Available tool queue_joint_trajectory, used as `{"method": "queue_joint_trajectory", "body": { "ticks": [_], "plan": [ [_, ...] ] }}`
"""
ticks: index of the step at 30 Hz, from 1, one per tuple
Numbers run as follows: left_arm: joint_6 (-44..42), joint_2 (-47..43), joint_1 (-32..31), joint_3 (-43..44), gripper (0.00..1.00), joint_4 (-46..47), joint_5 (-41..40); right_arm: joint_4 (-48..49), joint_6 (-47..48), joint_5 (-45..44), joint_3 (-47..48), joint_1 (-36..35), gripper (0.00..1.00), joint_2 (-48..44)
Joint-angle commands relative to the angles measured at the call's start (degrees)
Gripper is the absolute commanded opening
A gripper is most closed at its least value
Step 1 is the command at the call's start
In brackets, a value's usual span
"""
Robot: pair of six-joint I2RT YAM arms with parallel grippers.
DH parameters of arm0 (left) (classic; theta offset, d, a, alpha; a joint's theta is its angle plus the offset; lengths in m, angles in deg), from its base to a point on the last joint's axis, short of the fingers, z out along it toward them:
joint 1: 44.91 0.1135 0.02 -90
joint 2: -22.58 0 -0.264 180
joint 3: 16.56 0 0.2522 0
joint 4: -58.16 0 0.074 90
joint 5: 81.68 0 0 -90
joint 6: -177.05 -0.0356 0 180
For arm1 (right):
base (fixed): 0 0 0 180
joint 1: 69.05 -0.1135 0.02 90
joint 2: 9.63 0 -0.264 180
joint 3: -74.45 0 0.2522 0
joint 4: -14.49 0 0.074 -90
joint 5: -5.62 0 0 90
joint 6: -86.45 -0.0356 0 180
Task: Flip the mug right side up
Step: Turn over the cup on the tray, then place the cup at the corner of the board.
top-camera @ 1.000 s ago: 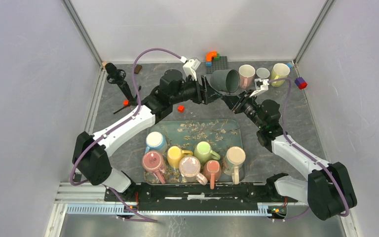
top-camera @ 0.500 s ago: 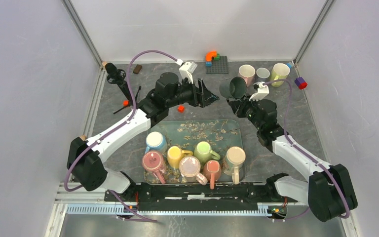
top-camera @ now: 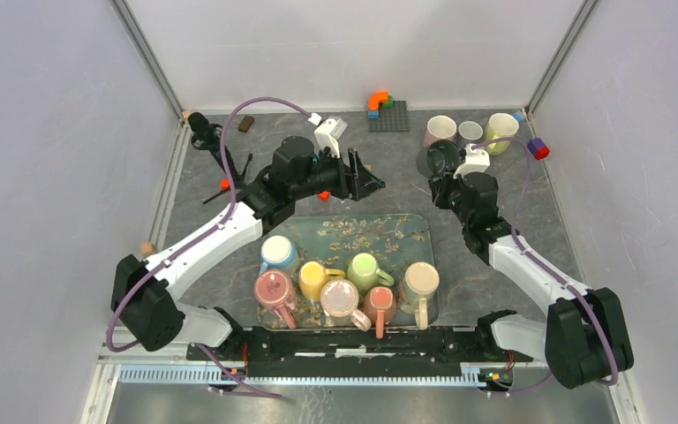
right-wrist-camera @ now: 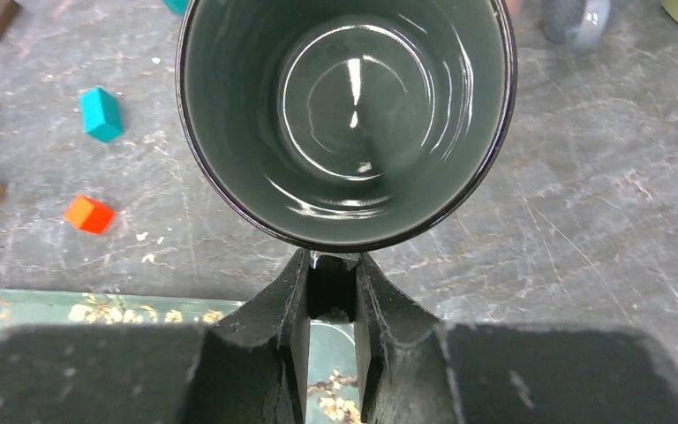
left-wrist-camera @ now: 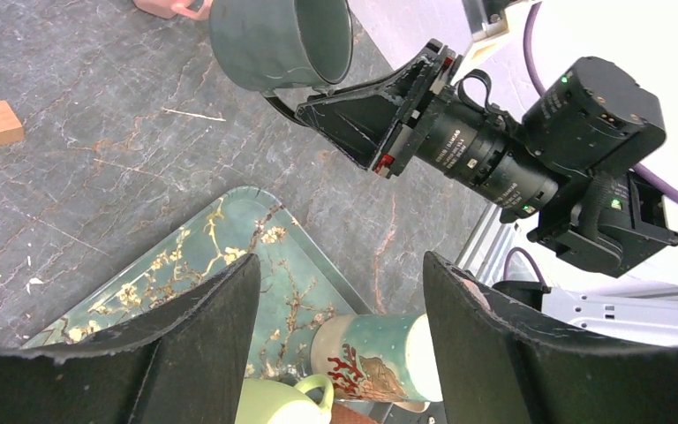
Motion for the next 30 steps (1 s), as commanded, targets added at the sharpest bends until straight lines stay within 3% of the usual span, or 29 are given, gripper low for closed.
{"method": "queue_joint_trajectory", "body": {
  "ticks": [1,18,30],
  "plan": [
    [-3.08,-2.59,-0.16,-0.45,0.74,-1.16,-0.18,1.45,3.46,-3.53,4.35,0.81,0.00,-0.53],
    [-3.22,-5.50,-0.12,-1.99,0.75,-3.68,1.34,-11.12,5.64,-7.26,6.11,8.36,0.00,1.27],
    [-2.99,-5.70,-0.25,-1.72,0.75,-3.84,3.37,-19.41,5.72,-5.46,15.90,19.58,0.00,10.31]
  ]
}}
